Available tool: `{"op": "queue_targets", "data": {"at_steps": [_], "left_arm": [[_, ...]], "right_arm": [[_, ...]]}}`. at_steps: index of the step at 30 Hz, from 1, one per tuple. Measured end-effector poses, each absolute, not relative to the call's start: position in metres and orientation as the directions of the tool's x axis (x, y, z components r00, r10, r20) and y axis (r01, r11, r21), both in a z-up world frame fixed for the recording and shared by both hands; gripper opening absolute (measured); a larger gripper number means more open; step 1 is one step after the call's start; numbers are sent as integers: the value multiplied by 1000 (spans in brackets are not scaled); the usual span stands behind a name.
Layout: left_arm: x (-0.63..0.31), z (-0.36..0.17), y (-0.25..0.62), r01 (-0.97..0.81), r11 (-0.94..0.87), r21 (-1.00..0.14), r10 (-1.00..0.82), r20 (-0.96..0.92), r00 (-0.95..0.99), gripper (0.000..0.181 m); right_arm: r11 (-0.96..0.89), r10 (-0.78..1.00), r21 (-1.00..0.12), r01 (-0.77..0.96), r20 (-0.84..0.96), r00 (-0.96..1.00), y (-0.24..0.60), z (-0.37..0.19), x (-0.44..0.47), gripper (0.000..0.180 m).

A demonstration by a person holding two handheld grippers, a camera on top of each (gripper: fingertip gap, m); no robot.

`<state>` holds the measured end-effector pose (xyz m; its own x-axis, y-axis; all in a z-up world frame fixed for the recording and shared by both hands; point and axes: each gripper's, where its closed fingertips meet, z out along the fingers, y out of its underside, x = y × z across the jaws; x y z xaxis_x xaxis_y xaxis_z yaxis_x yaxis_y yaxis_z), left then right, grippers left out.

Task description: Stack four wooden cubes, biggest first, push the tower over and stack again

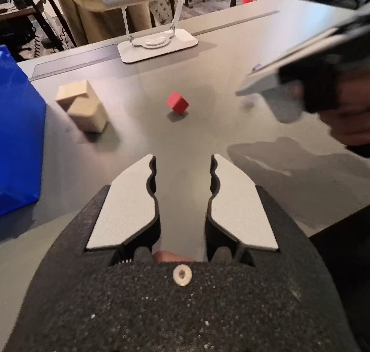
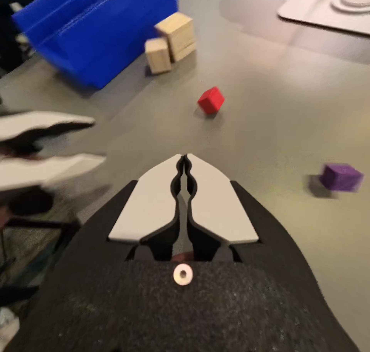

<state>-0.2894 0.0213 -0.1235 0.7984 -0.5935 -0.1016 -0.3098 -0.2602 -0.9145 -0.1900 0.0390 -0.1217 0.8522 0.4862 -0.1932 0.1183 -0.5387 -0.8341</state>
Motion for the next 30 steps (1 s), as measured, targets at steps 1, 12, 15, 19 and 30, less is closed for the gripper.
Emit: {"op": "queue_targets", "data": {"at_steps": [1,12,15,19,30], "left_arm": [[-288,-126,20,-311,-267,-912,-596,-97,797,52],[-249,-123,5,-355,-205,-912,-633,-153,759,52],[-241,-124,4,-385,-172,-907,-633,-197,749,52],[-234,-131,-1,-394,-176,-902,-650,-195,735,52],[-237,-134,-3,-408,-180,-895,-657,-199,727,52]], "right_arm": [[-515,506,-846,135,-173,845,22,-122,-185,0],[-293,471,-951,98,-54,880,-59,-112,-132,35],[-262,465,-956,134,-4,885,-59,-111,-124,34],[-276,450,-947,164,23,893,-56,-121,-120,34],[-299,413,-936,187,50,909,-48,-128,-117,34]]}}
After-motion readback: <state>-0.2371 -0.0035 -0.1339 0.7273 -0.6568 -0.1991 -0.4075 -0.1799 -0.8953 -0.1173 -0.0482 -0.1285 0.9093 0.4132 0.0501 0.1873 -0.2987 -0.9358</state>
